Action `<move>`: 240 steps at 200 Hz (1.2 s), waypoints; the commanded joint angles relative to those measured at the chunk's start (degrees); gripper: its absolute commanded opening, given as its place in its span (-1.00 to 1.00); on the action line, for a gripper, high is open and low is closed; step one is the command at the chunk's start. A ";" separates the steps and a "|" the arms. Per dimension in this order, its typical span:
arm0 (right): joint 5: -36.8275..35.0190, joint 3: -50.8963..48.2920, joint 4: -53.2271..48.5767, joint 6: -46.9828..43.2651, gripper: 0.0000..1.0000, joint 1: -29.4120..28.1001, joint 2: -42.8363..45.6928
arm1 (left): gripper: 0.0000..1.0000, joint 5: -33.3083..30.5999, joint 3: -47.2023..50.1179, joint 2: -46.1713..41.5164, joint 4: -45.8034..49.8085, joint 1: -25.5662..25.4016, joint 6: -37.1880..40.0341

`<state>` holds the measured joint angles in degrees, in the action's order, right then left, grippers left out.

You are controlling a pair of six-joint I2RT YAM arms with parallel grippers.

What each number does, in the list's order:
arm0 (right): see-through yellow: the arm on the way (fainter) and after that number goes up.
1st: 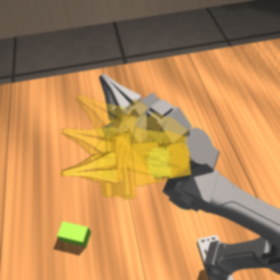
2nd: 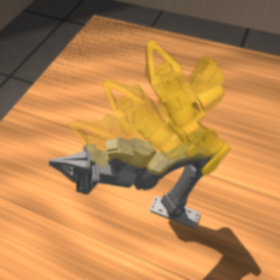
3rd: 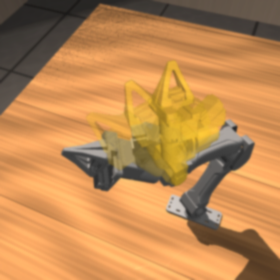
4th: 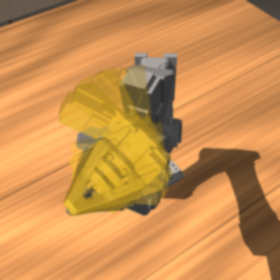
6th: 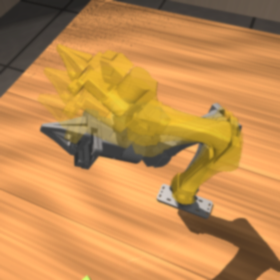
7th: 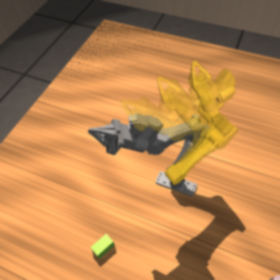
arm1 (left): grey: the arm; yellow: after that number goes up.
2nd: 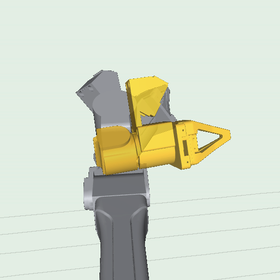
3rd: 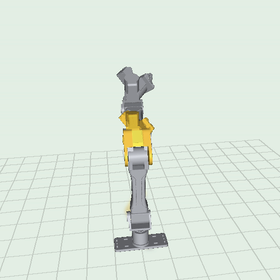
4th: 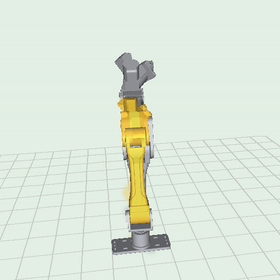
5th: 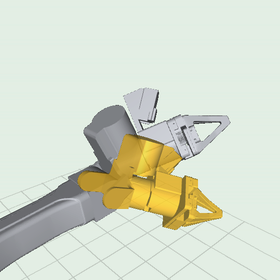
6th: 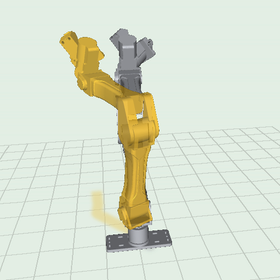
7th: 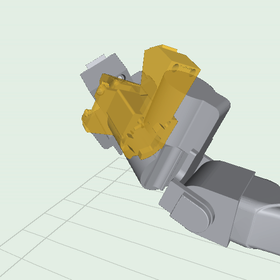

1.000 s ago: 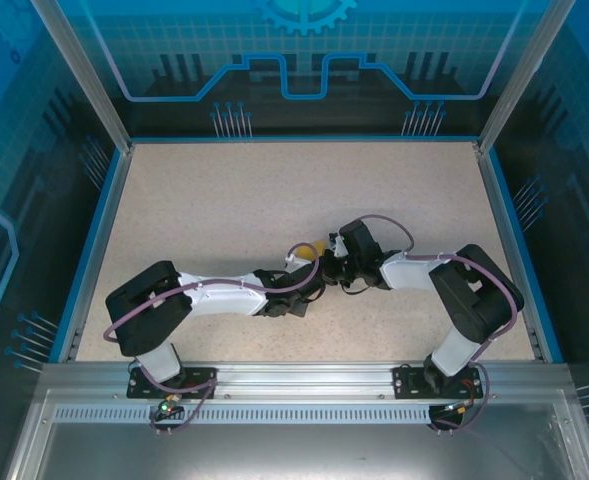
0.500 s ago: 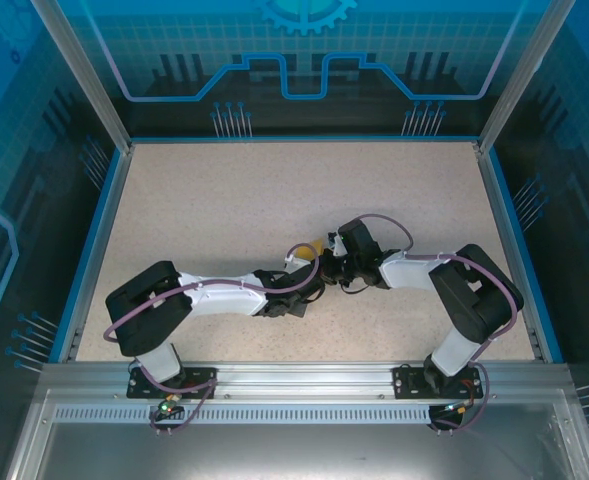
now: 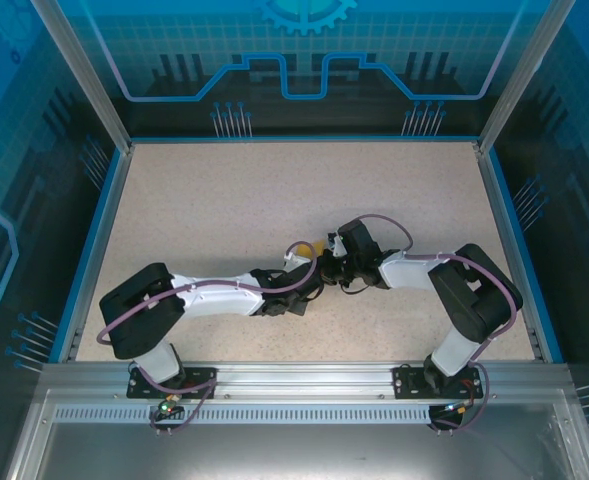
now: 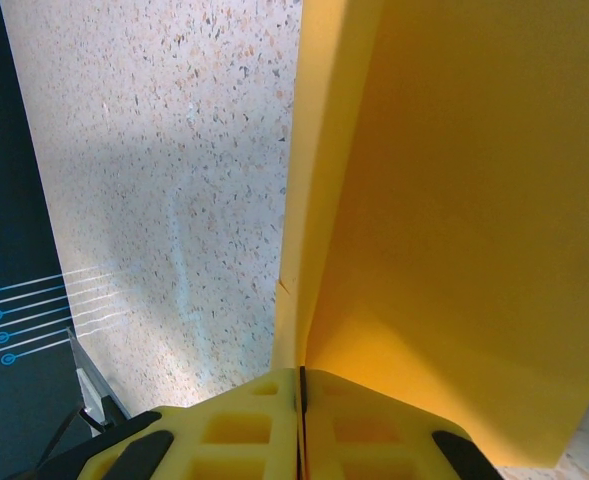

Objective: Fold a paper plane with a square sheet of paper (pick it up from the middle)
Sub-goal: Fourth fold the wing at the center of the table.

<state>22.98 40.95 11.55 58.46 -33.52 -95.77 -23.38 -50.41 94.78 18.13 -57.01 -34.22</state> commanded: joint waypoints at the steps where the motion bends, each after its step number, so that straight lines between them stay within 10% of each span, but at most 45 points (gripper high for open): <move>1: 0.70 1.42 -1.31 0.13 -0.84 -1.03 -0.26 | -0.59 -1.32 -0.30 0.59 1.45 -0.47 -0.54; 146: 0.47 1.52 -1.53 -0.16 -0.87 -1.03 -0.36 | -0.55 -3.09 0.81 1.00 2.27 -0.50 -1.13; 240: 0.56 1.54 -1.52 -0.18 -0.83 -1.04 -0.05 | -0.87 -2.38 1.24 0.47 1.48 -0.38 -1.08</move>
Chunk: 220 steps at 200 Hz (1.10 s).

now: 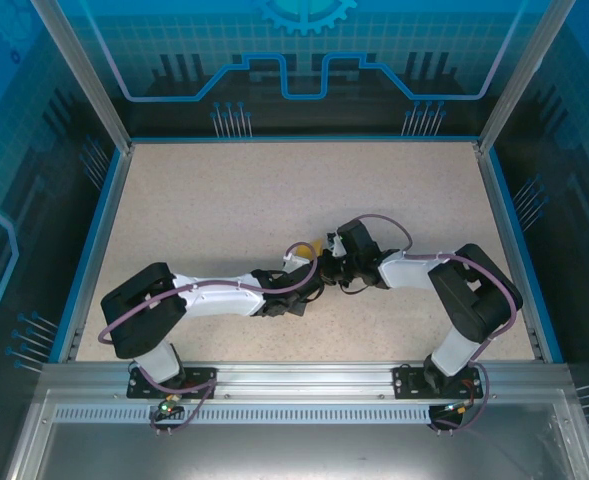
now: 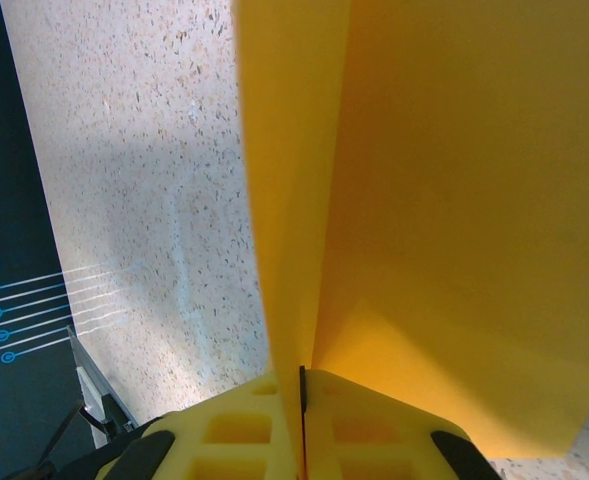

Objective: Fold a paper plane with a square sheet of paper (pick it up from the middle)
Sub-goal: Fourth fold the wing at the center of the table.

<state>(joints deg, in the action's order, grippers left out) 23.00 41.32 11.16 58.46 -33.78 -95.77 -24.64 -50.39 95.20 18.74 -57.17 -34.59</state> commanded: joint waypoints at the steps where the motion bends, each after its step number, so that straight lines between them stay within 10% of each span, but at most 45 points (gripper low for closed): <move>1: 0.54 1.15 -1.13 -0.18 -0.83 -0.77 0.00 | -0.87 -1.15 1.24 -0.02 0.86 -0.23 -0.77; 106: -6.45 -2.07 -15.54 -6.61 -0.14 1.97 19.96 | -0.91 21.12 10.36 -9.58 -14.33 9.67 1.22; 220: -3.78 0.19 -6.82 -4.86 -0.60 -4.68 9.69 | -0.92 38.09 16.91 -8.08 -25.72 18.97 -2.28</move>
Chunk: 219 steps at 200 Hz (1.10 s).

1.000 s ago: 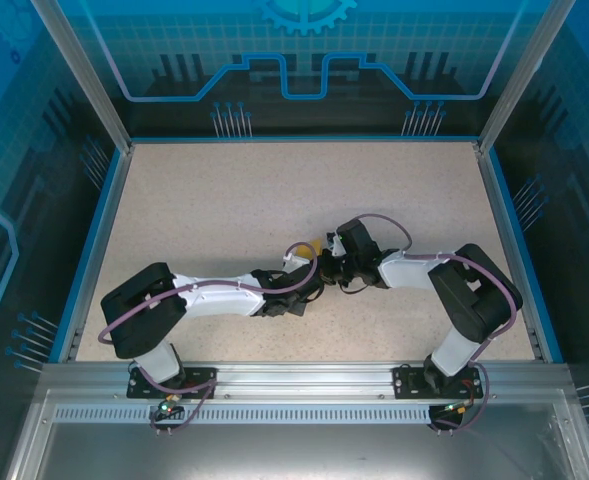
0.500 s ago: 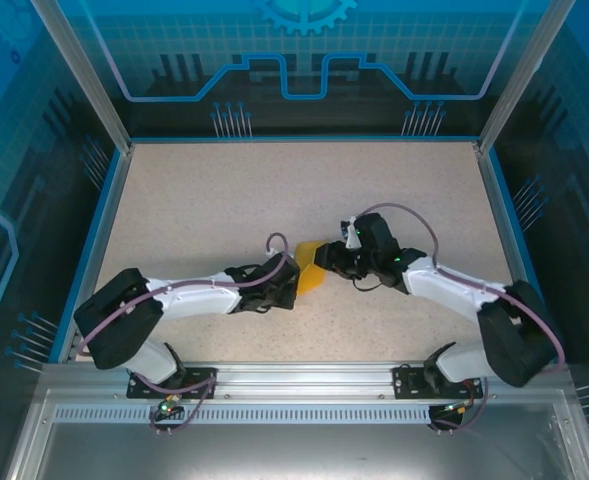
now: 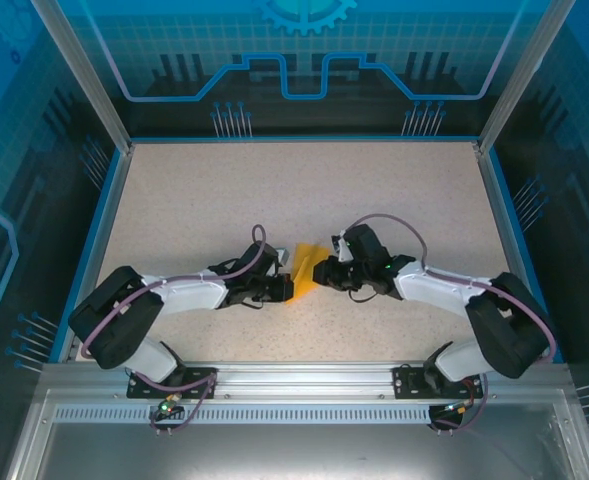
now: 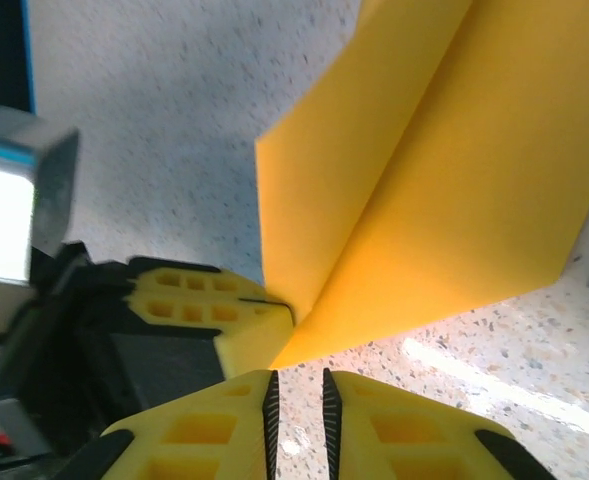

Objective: Fold a paper plane with a square sheet of paper (pick it up from the middle)
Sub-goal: Fourth fold the wing at the center of the table.

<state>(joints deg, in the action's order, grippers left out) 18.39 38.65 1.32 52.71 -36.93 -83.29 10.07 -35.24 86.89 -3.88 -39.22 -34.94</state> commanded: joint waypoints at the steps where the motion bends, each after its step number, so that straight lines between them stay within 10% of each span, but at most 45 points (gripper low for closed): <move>1: 0.84 2.89 3.09 0.94 -0.61 -1.55 -2.95 | -0.92 3.34 1.81 0.17 -3.08 1.05 -1.95; 219: 2.63 10.70 8.68 4.60 -0.73 -0.95 -20.10 | -0.93 11.19 5.99 3.31 -10.17 6.93 -6.64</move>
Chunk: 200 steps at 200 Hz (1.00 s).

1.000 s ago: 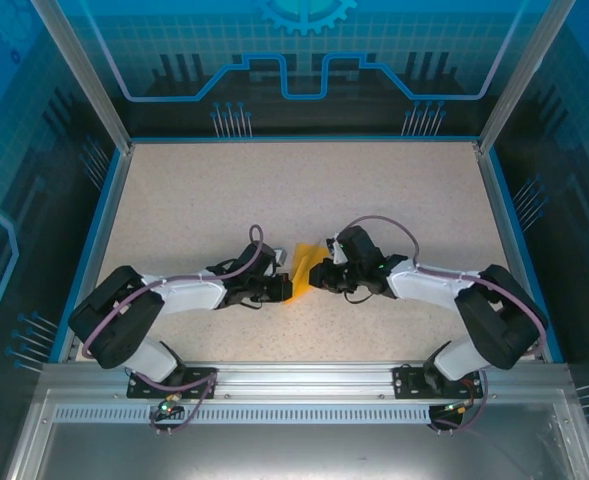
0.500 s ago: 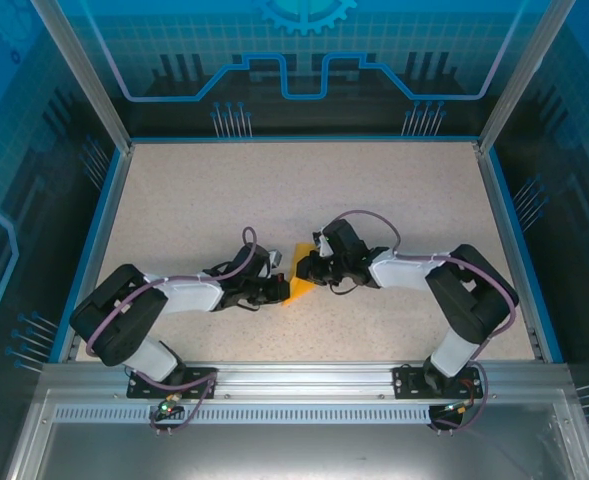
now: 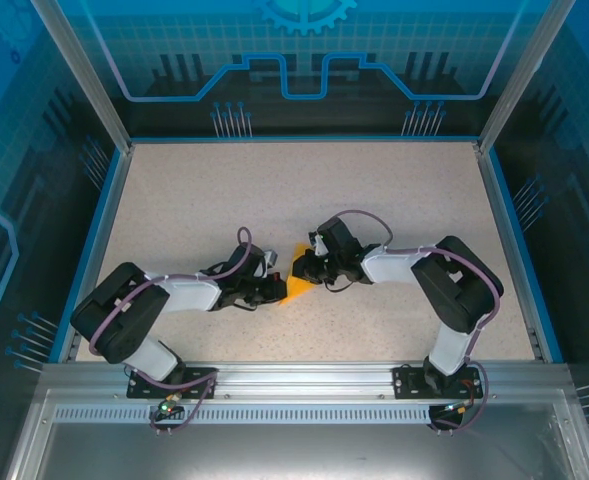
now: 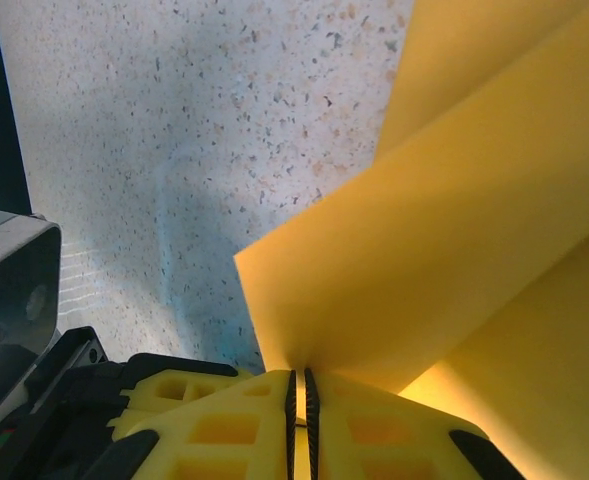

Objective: Fold a paper plane with a square sheet of paper (pick it up from the middle)
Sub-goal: Fourth fold the wing at the center of the table.

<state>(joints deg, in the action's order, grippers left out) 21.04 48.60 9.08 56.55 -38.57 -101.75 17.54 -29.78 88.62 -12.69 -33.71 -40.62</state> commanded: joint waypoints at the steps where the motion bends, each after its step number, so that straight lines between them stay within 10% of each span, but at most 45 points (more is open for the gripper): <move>1: -0.02 0.77 0.97 0.75 -0.73 0.73 -1.66 | -0.93 3.85 0.47 1.66 -1.41 1.48 -0.96; 200: 1.65 -1.92 2.60 1.24 -0.71 1.10 2.09 | -0.96 15.95 -4.46 7.34 1.38 5.32 3.74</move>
<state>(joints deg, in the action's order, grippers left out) 20.36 45.74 10.37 57.63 -37.45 -98.04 30.28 -33.10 94.72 -12.10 -29.43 -37.91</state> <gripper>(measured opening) 0.146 0.047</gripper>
